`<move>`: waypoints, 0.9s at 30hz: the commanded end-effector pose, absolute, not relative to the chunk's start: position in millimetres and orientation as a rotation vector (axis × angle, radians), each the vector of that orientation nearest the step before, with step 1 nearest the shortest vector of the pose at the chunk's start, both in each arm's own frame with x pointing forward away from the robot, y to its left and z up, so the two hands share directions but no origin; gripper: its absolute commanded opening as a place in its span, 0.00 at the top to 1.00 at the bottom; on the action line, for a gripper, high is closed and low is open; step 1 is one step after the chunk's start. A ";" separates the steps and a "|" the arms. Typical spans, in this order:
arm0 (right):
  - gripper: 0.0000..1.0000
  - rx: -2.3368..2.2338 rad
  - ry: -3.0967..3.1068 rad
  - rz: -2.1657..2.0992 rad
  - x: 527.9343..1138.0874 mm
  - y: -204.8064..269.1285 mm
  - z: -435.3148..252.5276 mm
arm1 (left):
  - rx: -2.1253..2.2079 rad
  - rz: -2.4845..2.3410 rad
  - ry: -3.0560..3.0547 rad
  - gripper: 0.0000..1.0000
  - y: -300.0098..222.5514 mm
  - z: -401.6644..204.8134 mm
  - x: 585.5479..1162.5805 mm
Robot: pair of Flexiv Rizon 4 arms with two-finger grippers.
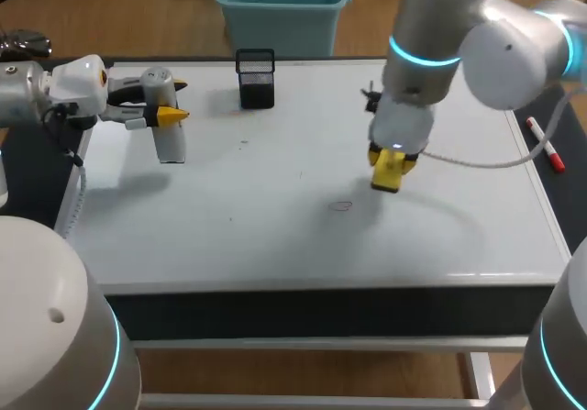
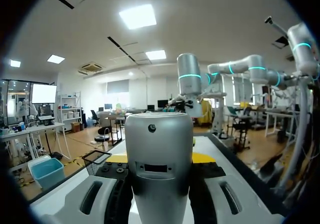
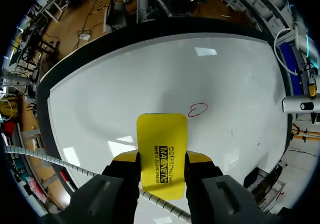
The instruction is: Pick up the inspection probe, press it on each red-marked spot on the whiteboard one by one, put down the probe, pick up the eraser, and wipe off all the red marks.
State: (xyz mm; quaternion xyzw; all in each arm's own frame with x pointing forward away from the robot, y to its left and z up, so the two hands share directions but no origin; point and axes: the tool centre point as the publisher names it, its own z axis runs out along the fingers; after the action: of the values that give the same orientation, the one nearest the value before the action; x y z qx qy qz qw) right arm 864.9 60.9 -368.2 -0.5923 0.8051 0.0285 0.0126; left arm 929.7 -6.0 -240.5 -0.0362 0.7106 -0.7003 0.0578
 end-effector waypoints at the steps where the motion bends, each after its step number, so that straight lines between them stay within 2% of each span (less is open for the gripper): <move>1: 1.00 -1.881 2.543 0.027 862.4 88.6 -378.2 | -0.111 -2.120 2.154 1.00 -6.1 -239.1 929.2; 13: 1.00 -2.051 2.502 0.093 853.1 131.9 -407.8 | -0.111 -2.120 2.154 1.00 -6.1 -239.1 929.2; 27: 1.00 -2.135 2.451 0.123 841.8 151.8 -419.3 | -0.111 -2.120 2.154 1.00 -6.1 -239.1 929.2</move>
State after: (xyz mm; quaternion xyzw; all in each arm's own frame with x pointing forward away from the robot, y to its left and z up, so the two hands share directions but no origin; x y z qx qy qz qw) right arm 841.9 148.5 -418.6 -0.6539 0.7536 0.0439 -0.0513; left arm 929.7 -5.9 -240.4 -0.0361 0.7106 -0.7003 0.0578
